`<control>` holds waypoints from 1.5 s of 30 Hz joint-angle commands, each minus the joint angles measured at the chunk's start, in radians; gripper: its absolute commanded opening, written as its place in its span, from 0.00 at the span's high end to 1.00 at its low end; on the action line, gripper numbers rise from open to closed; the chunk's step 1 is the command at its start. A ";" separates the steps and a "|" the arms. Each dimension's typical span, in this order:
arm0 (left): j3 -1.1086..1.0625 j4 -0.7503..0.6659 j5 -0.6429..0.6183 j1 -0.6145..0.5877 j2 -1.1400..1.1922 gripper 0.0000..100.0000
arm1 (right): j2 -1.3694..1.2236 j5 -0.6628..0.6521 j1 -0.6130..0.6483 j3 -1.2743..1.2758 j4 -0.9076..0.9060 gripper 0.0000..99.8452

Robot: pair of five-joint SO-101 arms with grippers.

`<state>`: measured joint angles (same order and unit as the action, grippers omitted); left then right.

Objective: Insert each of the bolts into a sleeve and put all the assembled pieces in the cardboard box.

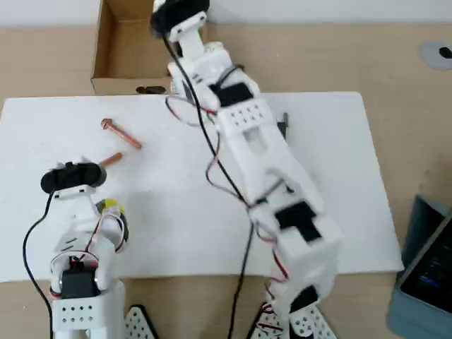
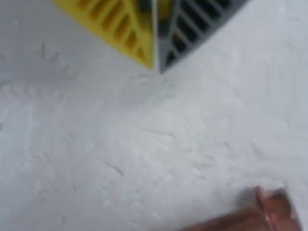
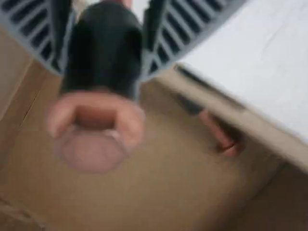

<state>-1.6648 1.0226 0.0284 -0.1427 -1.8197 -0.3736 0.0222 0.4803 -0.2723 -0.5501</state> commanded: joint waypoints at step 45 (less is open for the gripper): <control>0.005 -0.017 0.000 0.005 -0.005 1.00 | -0.846 -0.233 -0.110 -1.316 -0.420 0.87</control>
<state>-1.6648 1.0226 0.0284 -0.1427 -1.8197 -1.2283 -0.2033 0.3943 -1.4599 -0.9183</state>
